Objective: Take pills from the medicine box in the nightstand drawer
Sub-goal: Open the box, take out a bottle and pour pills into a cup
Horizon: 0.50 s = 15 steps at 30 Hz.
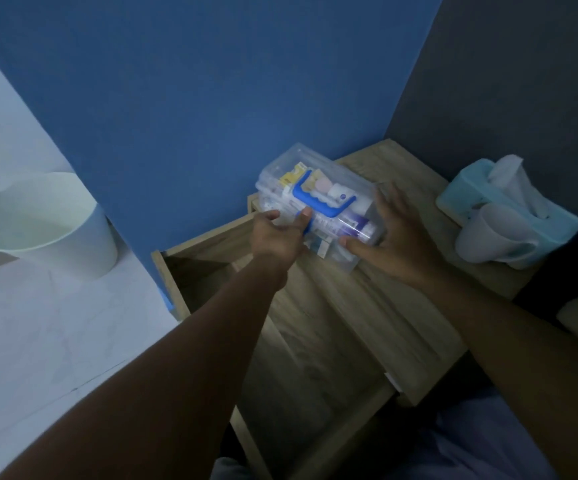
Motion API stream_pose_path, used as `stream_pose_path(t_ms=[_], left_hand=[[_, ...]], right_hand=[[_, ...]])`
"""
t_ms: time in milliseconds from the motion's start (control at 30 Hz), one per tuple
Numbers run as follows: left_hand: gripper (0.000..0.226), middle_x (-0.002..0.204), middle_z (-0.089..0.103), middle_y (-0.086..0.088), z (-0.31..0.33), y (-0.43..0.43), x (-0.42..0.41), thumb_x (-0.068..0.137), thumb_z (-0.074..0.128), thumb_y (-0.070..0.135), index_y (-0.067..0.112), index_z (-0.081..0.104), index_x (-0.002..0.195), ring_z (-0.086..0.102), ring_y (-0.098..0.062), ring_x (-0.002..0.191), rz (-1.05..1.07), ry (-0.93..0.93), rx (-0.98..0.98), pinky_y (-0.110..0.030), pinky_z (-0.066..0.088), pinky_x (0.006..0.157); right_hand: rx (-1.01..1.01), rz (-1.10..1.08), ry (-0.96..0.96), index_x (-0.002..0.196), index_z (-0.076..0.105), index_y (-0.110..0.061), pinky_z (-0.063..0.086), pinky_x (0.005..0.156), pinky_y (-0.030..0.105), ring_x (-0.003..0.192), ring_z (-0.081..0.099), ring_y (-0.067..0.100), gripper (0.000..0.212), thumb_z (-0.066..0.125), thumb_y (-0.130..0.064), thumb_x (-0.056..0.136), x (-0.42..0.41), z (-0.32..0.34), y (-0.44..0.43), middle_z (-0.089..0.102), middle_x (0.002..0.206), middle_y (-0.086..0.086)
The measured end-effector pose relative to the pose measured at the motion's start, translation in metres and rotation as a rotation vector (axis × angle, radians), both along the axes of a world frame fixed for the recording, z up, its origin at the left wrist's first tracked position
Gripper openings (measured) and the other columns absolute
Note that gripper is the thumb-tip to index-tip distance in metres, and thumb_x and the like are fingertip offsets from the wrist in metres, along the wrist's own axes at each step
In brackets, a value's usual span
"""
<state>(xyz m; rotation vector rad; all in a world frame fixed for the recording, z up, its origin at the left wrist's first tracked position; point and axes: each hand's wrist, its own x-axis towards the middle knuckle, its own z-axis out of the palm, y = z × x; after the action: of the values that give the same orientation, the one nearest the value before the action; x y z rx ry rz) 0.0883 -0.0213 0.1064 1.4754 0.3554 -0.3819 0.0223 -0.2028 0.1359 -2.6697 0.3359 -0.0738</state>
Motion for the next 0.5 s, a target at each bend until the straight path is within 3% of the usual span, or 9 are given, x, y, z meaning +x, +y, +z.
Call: stream_pose_path(t_ms=[100,200,300,400,500], left_hand=[[0.048,0.107,0.066,-0.009,0.003,-0.002,-0.002,0.075,0.079,0.038,0.024,0.047,0.107,0.072,-0.025,0.090,0.043,-0.014,-0.044,-0.043,0.061,0.079],[0.038,0.109,0.068,-0.009,-0.001,0.001,-0.008,0.082,0.073,0.030,0.021,0.056,0.114,0.071,-0.022,0.094,0.033,-0.054,-0.030,-0.043,0.060,0.084],[0.039,0.117,0.070,-0.008,-0.010,0.004,-0.016,0.090,0.062,0.021,0.018,0.059,0.129,0.069,-0.018,0.101,-0.029,-0.249,0.248,-0.037,0.056,0.091],[0.047,0.120,0.067,-0.008,-0.015,0.008,-0.023,0.098,0.047,0.027,0.022,0.043,0.144,0.065,-0.018,0.102,-0.247,-0.398,0.560,-0.031,0.053,0.083],[0.055,0.125,0.062,-0.010,-0.018,0.011,-0.024,0.101,0.035,0.037,0.022,0.022,0.152,0.062,-0.017,0.101,-0.441,-0.424,0.681,-0.027,0.044,0.075]], right_hand=[[0.031,-0.013,0.042,0.154,0.029,-0.021,0.030,0.119,0.044,0.151,0.023,0.020,0.117,0.078,-0.070,0.059,0.006,0.017,-0.003,0.021,0.165,0.001],[0.006,-0.009,0.101,0.152,0.036,-0.021,0.037,0.114,0.044,0.146,0.035,0.022,0.119,0.082,-0.069,0.053,0.009,0.032,-0.002,0.029,0.162,-0.003],[-0.069,0.021,0.165,0.154,0.030,-0.019,0.036,0.115,0.045,0.147,0.031,0.024,0.124,0.082,-0.070,0.053,0.010,0.036,-0.002,0.022,0.164,-0.003],[-0.200,0.070,0.204,0.157,0.016,-0.017,0.031,0.117,0.047,0.152,0.019,0.025,0.134,0.082,-0.070,0.053,0.008,0.035,-0.001,0.010,0.167,0.003],[-0.262,0.092,0.221,0.158,0.009,-0.014,0.025,0.120,0.046,0.154,0.009,0.026,0.136,0.081,-0.069,0.056,0.008,0.033,0.000,0.003,0.167,0.009]])
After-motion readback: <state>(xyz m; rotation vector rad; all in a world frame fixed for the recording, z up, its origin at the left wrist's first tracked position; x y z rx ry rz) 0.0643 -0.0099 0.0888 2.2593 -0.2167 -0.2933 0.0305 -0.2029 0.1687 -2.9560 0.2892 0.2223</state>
